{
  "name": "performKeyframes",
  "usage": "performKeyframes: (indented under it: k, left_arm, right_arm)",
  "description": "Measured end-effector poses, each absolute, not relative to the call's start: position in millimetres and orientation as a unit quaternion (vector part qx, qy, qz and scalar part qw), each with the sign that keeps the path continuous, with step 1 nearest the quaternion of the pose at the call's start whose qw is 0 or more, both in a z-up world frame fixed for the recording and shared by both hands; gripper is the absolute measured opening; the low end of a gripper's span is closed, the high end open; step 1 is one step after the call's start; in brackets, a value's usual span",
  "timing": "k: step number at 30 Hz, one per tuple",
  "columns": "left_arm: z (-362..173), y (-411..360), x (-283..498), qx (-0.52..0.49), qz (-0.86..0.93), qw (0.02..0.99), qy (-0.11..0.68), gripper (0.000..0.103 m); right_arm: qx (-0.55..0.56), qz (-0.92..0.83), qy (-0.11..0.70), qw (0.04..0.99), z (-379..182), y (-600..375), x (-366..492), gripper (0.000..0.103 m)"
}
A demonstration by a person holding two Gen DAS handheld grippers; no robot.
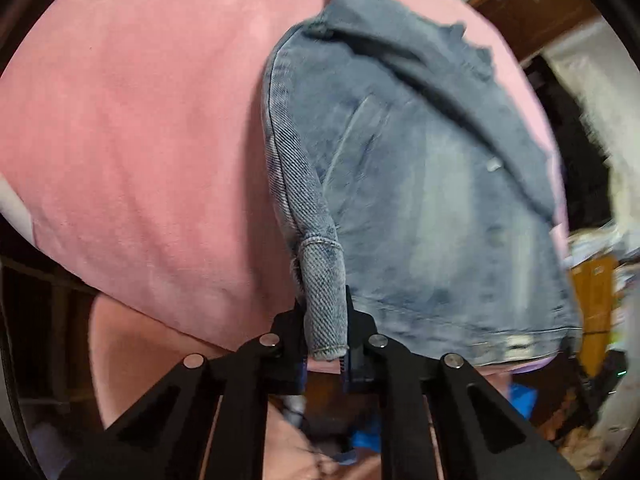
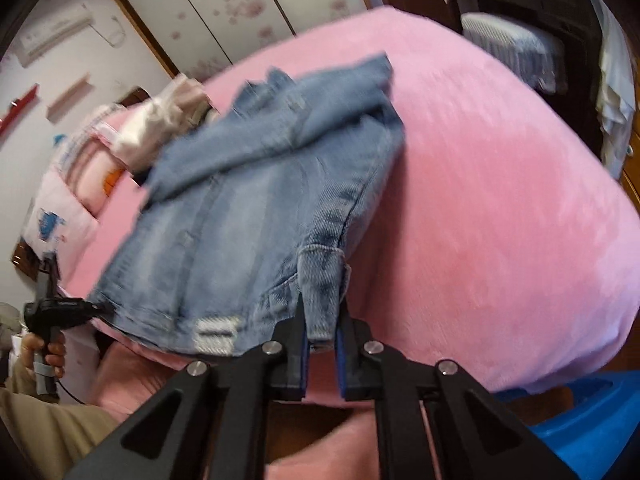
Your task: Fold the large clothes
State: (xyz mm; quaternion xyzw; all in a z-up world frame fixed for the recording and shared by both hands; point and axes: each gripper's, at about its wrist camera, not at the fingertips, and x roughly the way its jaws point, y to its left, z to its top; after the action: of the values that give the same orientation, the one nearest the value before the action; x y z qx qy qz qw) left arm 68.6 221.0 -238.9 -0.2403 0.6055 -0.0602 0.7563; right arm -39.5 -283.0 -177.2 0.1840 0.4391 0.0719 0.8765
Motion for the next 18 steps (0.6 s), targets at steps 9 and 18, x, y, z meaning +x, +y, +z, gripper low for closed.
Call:
performKeyframes:
  k: [9,18]
  left_arm:
    - [-170.3,234.9,103.6,-0.390,-0.115,0.756,0.513,0.009]
    - [-119.7,239.2,247.7,-0.402,-0.089,0.800,0.436,0.009]
  right_arm:
    - [0.226,0.110,0.356,0.900,-101.1,-288.5,10.9,0.007]
    - [0.247,0.073,0.307,0.916,-56.9,-320.3,130.8,0.006]
